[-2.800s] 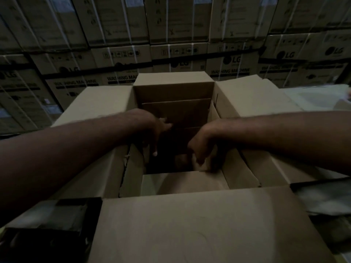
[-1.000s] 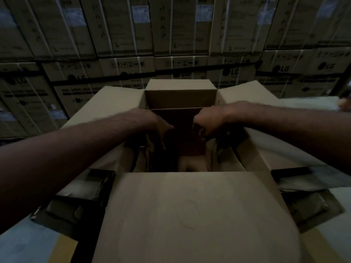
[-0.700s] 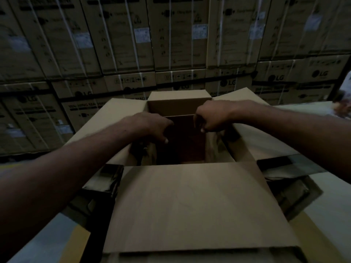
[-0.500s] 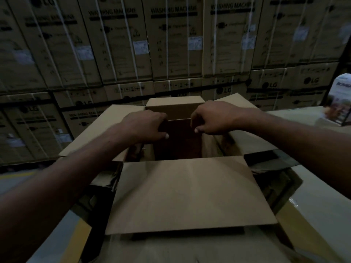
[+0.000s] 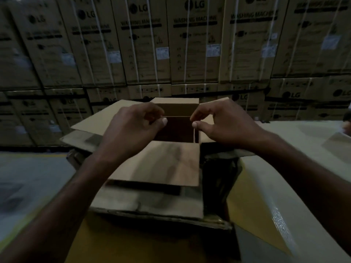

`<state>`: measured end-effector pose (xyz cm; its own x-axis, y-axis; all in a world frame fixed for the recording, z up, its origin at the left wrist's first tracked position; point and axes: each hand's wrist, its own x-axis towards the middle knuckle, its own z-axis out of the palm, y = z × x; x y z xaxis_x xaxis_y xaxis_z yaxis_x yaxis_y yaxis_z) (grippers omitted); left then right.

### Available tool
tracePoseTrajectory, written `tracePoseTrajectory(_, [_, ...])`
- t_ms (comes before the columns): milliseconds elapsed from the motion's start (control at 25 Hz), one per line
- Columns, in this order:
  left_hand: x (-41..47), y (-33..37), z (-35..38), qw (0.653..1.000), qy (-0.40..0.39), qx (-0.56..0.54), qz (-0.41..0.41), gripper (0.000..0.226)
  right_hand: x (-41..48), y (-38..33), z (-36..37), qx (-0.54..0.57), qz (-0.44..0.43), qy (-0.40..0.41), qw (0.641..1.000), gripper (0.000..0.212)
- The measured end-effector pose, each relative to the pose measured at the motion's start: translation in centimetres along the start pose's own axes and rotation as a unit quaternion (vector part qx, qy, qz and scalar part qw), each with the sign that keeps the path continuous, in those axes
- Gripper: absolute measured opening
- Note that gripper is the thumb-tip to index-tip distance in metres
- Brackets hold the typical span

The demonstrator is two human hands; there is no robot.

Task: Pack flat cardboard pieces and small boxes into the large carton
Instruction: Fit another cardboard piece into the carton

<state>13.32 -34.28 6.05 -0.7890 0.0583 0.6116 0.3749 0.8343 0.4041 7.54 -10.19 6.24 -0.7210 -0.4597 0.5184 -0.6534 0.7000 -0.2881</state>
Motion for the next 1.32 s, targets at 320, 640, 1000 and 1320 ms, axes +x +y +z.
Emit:
tracePoseTrajectory(320, [-11.1,13.8,7.6,0.988,0.127,0.08,-0.023,0.038,-12.7,4.6,-4.1,-0.022,-0.089,0.072,0.993,0.032])
tracePoseTrajectory(640, [-19.9,24.1,15.2,0.99,0.07,0.118,-0.01,0.043,-28.7,9.7,-7.3,-0.079,-0.02,0.093,0.992,0.035])
tracePoseTrajectory(1000, [-26.6,38.9,26.7,0.996,-0.042,0.071,-0.021,0.049,-47.3,17.8,-13.8,-0.063,0.111,0.055,0.99,0.033])
tracePoseTrajectory(1320, [-26.7,57.6,42.5,0.994,-0.061,-0.046,-0.08,0.046,-60.8,35.3,-23.9,-0.025,0.188,0.056,0.98,0.034])
